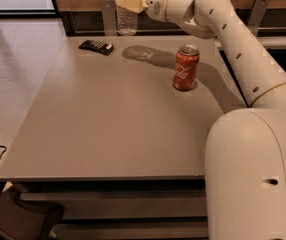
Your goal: Move water bottle near rxbar chocolate
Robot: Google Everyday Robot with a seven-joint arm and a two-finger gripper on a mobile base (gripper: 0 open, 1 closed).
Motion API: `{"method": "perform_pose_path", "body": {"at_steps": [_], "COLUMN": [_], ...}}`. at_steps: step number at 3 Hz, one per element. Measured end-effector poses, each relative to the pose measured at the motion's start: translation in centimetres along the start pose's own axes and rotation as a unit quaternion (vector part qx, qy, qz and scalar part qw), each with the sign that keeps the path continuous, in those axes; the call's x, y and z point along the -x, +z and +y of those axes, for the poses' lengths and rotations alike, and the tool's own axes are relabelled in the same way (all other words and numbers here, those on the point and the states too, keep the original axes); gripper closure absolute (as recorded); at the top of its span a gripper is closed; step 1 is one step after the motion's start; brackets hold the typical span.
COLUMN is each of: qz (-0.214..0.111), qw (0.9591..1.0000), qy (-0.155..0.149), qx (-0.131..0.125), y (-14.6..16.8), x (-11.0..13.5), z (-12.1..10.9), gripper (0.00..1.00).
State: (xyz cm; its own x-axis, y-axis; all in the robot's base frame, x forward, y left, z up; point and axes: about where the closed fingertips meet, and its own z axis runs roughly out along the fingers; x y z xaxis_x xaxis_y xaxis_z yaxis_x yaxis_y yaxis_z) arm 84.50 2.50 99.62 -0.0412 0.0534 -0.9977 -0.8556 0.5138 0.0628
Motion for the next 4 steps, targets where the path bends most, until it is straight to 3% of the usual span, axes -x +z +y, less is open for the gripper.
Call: {"method": "perform_pose_path", "body": {"at_steps": [2, 4], "qz": [0.001, 0.021], "qw": [0.9997, 0.9991], "qy": [-0.018, -0.011], "qx": [-0.015, -0.036], "y": [0.1, 0.8], "x": [0.5, -2.2], "z": [-2.0, -1.5], "gripper": [1.00, 1.00]}}
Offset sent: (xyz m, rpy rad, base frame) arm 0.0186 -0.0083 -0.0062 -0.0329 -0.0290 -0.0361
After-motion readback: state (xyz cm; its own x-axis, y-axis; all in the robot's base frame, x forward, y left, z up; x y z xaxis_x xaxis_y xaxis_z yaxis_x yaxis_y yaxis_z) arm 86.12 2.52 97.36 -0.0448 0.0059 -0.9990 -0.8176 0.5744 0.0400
